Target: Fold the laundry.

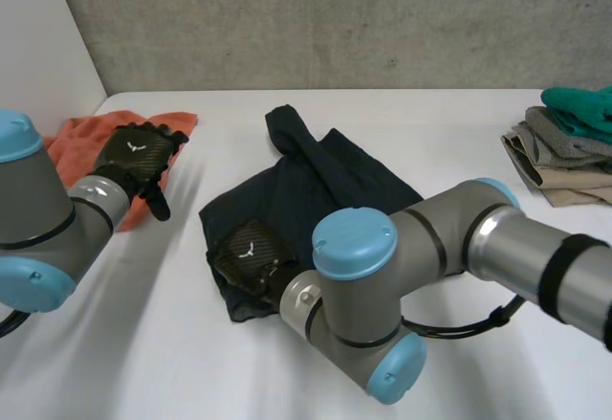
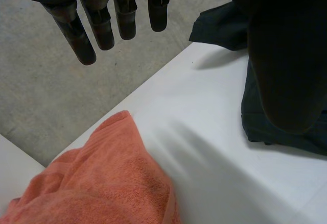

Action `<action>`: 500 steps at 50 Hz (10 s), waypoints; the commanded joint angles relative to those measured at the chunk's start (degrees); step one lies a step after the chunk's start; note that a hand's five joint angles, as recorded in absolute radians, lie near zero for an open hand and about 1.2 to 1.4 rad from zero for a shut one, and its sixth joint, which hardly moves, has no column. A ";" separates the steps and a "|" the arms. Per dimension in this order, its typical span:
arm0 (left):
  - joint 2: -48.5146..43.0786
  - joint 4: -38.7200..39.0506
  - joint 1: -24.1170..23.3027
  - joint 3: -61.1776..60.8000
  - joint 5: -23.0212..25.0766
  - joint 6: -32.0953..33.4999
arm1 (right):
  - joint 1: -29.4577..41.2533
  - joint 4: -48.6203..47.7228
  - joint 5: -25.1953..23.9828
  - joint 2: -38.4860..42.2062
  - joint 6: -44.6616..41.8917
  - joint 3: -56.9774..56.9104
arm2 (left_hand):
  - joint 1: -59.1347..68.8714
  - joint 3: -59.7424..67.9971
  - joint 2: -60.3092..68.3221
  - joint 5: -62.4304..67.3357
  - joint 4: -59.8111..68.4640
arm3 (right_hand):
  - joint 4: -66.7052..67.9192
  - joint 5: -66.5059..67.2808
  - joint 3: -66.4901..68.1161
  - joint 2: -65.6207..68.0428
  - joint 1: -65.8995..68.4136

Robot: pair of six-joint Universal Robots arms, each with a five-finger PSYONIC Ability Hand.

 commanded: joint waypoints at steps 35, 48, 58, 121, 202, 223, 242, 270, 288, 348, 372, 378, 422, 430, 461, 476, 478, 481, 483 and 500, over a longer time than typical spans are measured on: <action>-8.67 -2.10 -15.22 3.55 1.70 -15.53 | -21.48 13.51 -11.93 -43.25 11.83 14.14 | 9.11 7.53 7.00 7.62 7.21 | 56.39 57.12 56.20 56.69 59.50; -1.46 -3.08 -9.42 -3.38 0.88 -15.71 | -25.53 13.43 -12.10 -43.25 12.18 14.41 | 24.10 22.52 21.98 22.61 22.20 | 56.39 57.12 56.20 56.69 59.50; -3.48 0.26 -11.00 -4.19 9.52 -16.06 | -25.26 13.60 -11.75 -43.25 12.36 13.70 | 14.01 12.42 11.89 12.51 12.11 | 56.39 57.12 56.20 56.69 59.50; 1.61 15.03 -18.91 1.63 -12.37 6.61 | -36.60 -13.04 -11.13 -25.14 11.31 14.40 | 68.66 67.07 66.54 67.16 66.75 | 56.39 57.12 56.20 56.69 59.50; -6.72 -1.58 -21.82 7.22 -11.93 5.38 | -25.97 21.17 3.53 -20.50 -15.50 8.46 | 68.66 67.07 66.54 67.16 66.75 | 56.39 57.12 56.20 56.69 59.50; -2.26 31.04 -19.44 26.52 -12.19 25.25 | -25.53 -23.42 4.86 -20.13 -14.18 -7.92 | 68.66 67.07 66.54 67.16 66.75 | 56.39 57.12 56.20 56.69 59.50; -11.92 22.94 -26.73 -4.36 -19.48 22.34 | -26.05 -0.03 3.72 -11.08 -13.57 13.87 | 68.66 67.07 66.54 67.16 66.75 | 56.39 57.12 56.20 56.69 59.50; 6.98 2.64 -9.08 -16.49 0.29 1.60 | -32.21 4.64 -5.51 -21.80 5.59 25.83 | 22.57 20.98 20.45 21.07 20.67 | 56.39 57.12 56.20 56.69 59.50; 2.50 1.05 -9.60 -16.40 1.96 1.78 | -32.03 4.64 -5.86 -21.45 5.77 26.45 | 34.70 33.11 32.58 33.20 32.80 | 56.39 57.12 56.20 56.69 59.50; 5.39 -0.09 -15.84 -6.30 -5.25 -1.39 | -36.78 1.04 -3.75 -34.47 2.96 46.84 | 68.66 67.07 66.54 67.16 66.75 | 14.07 14.79 13.88 14.37 17.18; 5.04 0.00 -14.88 -5.59 -5.25 -1.39 | -34.14 -6.79 -2.00 -18.47 3.13 33.05 | 68.66 67.07 66.54 67.16 66.75 | 28.34 29.07 28.16 28.64 31.45; 5.04 -0.09 -14.35 -5.42 -5.25 -1.39 | -33.96 -5.91 -0.50 -16.62 3.13 28.65 | 68.66 67.07 66.54 67.16 66.75 | 56.39 57.12 56.20 56.69 59.50; 2.06 -15.73 -23.49 -2.88 -18.52 5.56 | -37.04 30.91 -2.44 -33.58 -14.97 31.55 | 68.66 67.07 66.54 67.16 66.75 | 22.03 22.75 21.84 22.32 25.13; -1.37 -15.64 -23.49 0.03 -18.87 5.82 | -37.13 38.47 -3.40 -33.58 -15.50 30.84 | 68.66 67.07 66.54 67.16 66.75 | 13.57 14.30 13.38 13.87 16.68; -6.57 4.10 -18.57 29.64 -21.50 11.36 | -29.57 -1.38 10.04 -22.77 -18.84 -3.42 | 68.66 67.07 66.54 67.16 66.75 | 56.39 57.12 56.20 56.69 59.50; 5.04 22.86 -18.39 25.36 -21.77 12.50 | -27.64 -23.23 10.66 -24.26 -10.40 -10.03 | 68.66 67.07 66.54 67.16 66.75 | 56.39 57.12 56.20 56.69 59.50; 5.65 22.24 -18.39 21.07 -21.77 12.41 | -27.64 -21.39 9.96 -24.18 -10.23 -7.93 | 68.66 67.07 66.54 67.16 66.75 | 56.39 57.12 56.20 56.69 59.50; 6.01 22.06 -18.48 16.05 -21.77 12.15 | -27.64 -19.45 8.91 -23.83 -10.05 -5.38 | 68.66 67.07 66.54 67.16 66.75 | 56.39 57.12 56.20 56.69 59.50; 6.01 21.97 -18.48 11.04 -21.86 12.15 | -27.64 -17.61 7.24 -22.51 -9.96 -1.69 | 68.66 67.07 66.54 67.16 66.75 | 56.39 57.12 56.20 56.69 59.50; 0.20 4.32 -24.28 -12.01 -24.49 13.11 | -28.16 2.60 4.24 -14.95 -10.40 17.04 | 68.66 67.07 66.54 67.16 66.75 | 56.39 57.12 56.20 56.69 59.50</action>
